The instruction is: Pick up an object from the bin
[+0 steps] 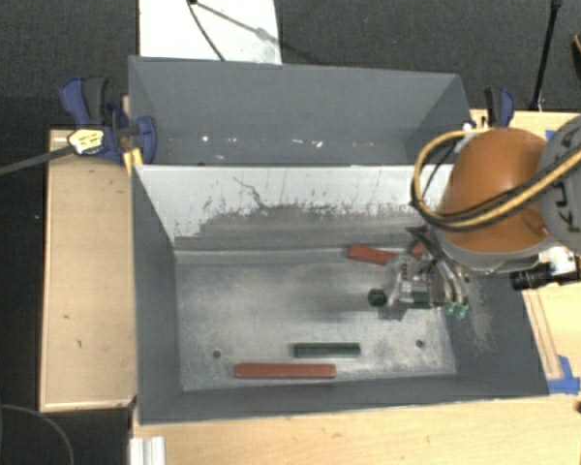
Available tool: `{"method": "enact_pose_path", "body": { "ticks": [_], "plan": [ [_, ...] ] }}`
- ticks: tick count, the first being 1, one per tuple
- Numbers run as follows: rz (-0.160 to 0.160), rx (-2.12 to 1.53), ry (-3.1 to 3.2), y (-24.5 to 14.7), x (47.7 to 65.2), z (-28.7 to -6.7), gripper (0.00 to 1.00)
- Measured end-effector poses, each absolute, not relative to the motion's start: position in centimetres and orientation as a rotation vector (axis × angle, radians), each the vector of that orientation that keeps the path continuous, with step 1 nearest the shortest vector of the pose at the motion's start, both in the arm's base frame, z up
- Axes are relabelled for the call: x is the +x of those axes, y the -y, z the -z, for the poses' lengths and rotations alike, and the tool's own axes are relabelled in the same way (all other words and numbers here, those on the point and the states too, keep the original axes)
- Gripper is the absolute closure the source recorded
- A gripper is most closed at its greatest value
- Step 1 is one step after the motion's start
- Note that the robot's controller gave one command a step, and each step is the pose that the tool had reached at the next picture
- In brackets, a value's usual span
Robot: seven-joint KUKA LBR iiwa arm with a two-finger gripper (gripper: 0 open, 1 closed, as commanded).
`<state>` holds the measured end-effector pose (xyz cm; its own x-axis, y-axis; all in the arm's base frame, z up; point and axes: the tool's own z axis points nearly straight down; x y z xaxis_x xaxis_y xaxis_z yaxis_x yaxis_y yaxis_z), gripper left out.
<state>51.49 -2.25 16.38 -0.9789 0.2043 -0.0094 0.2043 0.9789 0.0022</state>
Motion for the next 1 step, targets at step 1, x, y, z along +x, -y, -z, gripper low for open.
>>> {"method": "enact_pose_path", "body": {
  "ticks": [1],
  "plan": [
    [-0.002,0.326,-3.119,2.25,51.63,-18.59,1.00]
  ]
}}
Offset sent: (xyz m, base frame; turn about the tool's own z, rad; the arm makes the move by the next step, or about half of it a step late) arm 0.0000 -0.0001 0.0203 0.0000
